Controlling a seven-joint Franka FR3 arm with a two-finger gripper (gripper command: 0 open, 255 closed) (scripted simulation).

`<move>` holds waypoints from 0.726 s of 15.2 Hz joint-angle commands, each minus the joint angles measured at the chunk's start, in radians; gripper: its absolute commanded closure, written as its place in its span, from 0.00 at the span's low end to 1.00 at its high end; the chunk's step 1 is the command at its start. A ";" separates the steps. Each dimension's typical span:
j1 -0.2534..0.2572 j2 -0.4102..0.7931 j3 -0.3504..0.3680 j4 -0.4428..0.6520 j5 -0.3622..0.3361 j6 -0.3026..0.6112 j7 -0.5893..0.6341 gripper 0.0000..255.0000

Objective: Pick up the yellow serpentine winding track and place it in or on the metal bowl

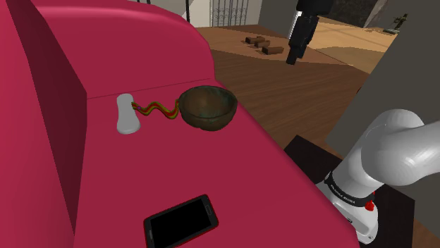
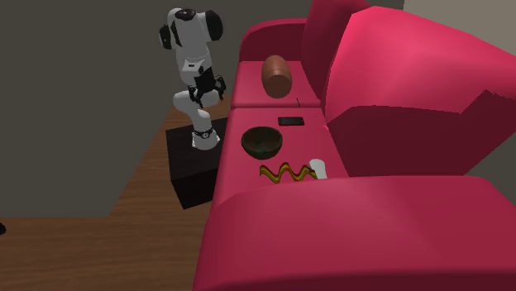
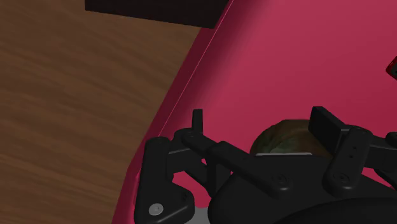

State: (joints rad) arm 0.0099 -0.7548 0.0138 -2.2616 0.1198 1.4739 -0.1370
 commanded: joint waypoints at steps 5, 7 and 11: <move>0.025 0.114 0.037 0.014 0.010 0.107 -0.013 0.00; 0.037 0.175 0.056 0.029 0.012 0.156 -0.019 0.00; 0.058 0.302 0.094 0.072 0.011 0.247 -0.027 0.00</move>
State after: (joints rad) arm 0.0635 -0.4847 0.1010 -2.2037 0.1331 1.7009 -0.1583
